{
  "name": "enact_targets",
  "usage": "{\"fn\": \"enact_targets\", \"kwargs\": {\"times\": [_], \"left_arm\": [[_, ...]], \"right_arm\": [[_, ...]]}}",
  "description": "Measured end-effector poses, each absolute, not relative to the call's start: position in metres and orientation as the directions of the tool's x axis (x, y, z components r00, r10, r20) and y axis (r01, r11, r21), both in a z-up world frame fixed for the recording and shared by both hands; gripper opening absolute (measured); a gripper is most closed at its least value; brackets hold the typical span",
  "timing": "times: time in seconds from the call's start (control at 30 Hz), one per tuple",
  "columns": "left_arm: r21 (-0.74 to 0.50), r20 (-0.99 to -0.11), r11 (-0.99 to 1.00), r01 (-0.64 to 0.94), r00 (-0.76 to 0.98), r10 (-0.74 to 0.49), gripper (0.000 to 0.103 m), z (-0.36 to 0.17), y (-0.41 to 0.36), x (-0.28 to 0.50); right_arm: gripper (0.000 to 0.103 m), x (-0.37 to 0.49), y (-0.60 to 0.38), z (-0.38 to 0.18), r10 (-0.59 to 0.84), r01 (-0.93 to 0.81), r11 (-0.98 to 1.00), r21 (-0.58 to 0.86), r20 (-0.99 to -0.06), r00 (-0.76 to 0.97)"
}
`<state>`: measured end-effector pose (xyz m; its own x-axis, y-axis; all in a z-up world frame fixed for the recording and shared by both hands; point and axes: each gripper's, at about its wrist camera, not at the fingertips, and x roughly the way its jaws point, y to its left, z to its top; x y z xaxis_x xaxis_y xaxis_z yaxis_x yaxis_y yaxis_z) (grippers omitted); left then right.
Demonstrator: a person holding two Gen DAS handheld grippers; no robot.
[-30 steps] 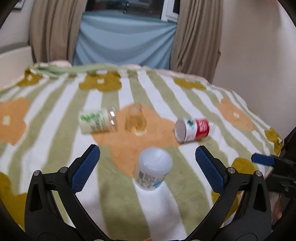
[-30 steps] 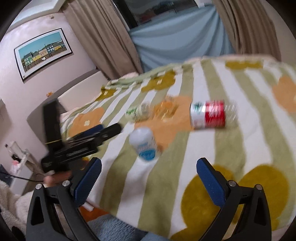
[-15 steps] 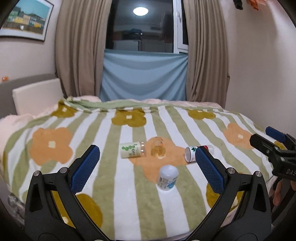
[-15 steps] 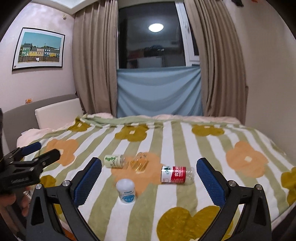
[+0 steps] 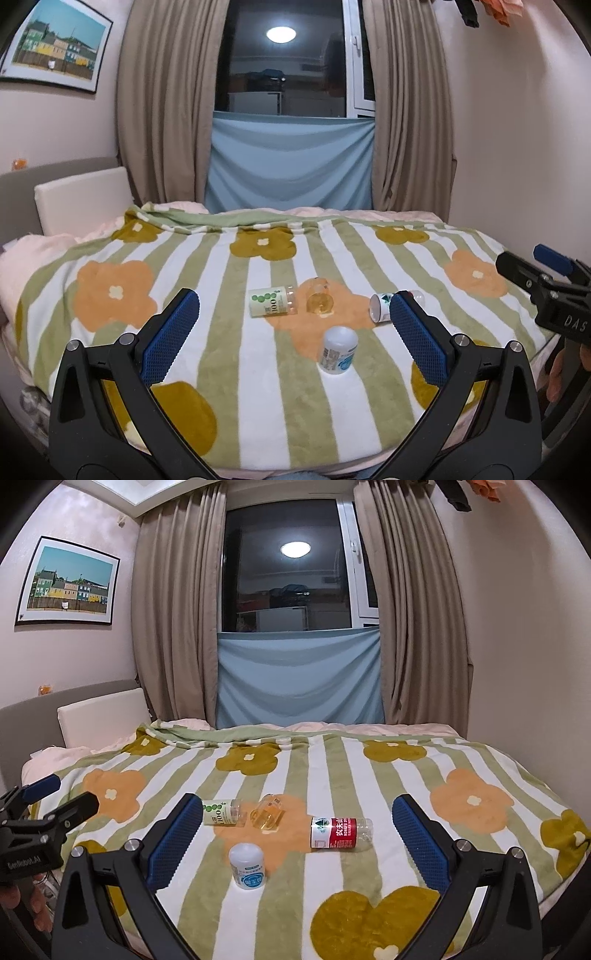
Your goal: Flip cup upside down
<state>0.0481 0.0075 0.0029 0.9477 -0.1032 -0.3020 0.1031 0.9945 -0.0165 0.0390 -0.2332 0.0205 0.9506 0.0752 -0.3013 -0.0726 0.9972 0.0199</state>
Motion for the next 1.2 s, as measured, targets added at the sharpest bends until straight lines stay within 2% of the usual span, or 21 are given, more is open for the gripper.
{"fn": "enact_targets", "kwargs": {"times": [0.9, 1.2], "left_arm": [[-0.023, -0.294, 0.995, 0.101, 0.950, -0.103, 0.103, 0.007, 0.008, 0.041], [-0.005, -0.257, 0.996, 0.087, 0.963, -0.086, 0.103, 0.010, 0.002, 0.042]], "right_arm": [[0.102, 0.037, -0.237, 0.028, 0.065, -0.063, 0.998, 0.017, -0.296, 0.953], [0.102, 0.041, -0.240, 0.032, 0.054, -0.051, 0.999, 0.017, -0.292, 0.955]]}}
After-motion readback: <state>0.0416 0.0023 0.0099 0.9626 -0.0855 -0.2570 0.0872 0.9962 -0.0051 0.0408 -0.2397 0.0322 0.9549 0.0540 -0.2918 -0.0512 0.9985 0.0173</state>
